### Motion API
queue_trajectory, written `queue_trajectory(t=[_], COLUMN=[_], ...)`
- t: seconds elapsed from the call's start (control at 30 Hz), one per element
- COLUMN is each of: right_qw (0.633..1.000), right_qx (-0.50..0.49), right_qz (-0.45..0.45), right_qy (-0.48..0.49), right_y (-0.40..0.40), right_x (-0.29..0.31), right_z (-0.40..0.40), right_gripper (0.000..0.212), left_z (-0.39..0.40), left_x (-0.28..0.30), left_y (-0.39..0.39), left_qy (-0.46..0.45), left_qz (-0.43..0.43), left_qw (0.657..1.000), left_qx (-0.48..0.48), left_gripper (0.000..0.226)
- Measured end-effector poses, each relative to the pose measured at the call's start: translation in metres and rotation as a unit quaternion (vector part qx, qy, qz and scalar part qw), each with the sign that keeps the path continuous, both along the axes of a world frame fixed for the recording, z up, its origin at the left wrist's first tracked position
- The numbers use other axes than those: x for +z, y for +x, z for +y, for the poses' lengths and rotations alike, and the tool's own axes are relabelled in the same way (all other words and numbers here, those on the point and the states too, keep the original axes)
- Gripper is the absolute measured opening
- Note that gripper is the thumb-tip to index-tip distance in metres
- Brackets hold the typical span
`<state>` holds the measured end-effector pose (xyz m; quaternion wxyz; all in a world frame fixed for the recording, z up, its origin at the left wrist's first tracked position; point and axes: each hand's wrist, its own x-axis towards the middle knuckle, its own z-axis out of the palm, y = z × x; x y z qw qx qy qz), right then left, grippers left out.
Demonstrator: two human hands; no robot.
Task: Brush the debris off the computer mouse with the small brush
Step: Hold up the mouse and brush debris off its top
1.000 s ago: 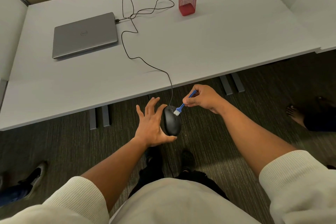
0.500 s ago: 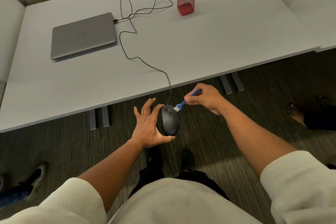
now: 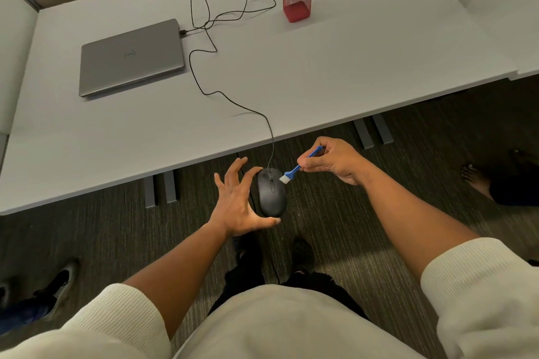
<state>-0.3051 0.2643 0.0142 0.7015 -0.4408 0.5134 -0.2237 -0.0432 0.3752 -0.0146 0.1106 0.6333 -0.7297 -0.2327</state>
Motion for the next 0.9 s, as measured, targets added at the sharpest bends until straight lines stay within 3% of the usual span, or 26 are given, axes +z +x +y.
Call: queue_trajectory(t=[0.13,0.27,0.47,0.63,0.9], right_qw=[0.999,0.994,0.998,0.989,0.999], right_qx=[0.036,-0.032,-0.059,-0.089,-0.034], right_qz=[-0.014,0.094,0.017,0.115,0.008], right_qy=[0.012,-0.044,0.001,-0.037,0.021], right_y=[0.003,0.007,0.010,0.011,0.015], right_x=[0.000,-0.007,-0.003,-0.004,0.002], right_z=[-0.004,-0.010,-0.016,-0.017,-0.016], right_gripper=[0.026,0.029,0.032,0.027,0.039], left_z=[-0.002,-0.004,-0.010,-0.012,-0.017], left_x=[-0.003,-0.004,-0.004,-0.006,-0.003], left_y=[-0.002,-0.002,-0.007,-0.008,-0.015], left_qy=[-0.001,-0.003,-0.021,-0.030,-0.036], left_qz=[-0.003,-0.004,-0.023,-0.047,-0.079], left_qw=[1.000,1.000,0.999,0.997,0.994], left_qx=[-0.009,-0.018,-0.037,-0.048,-0.063], left_gripper=[0.119,0.119,0.120,0.121,0.121])
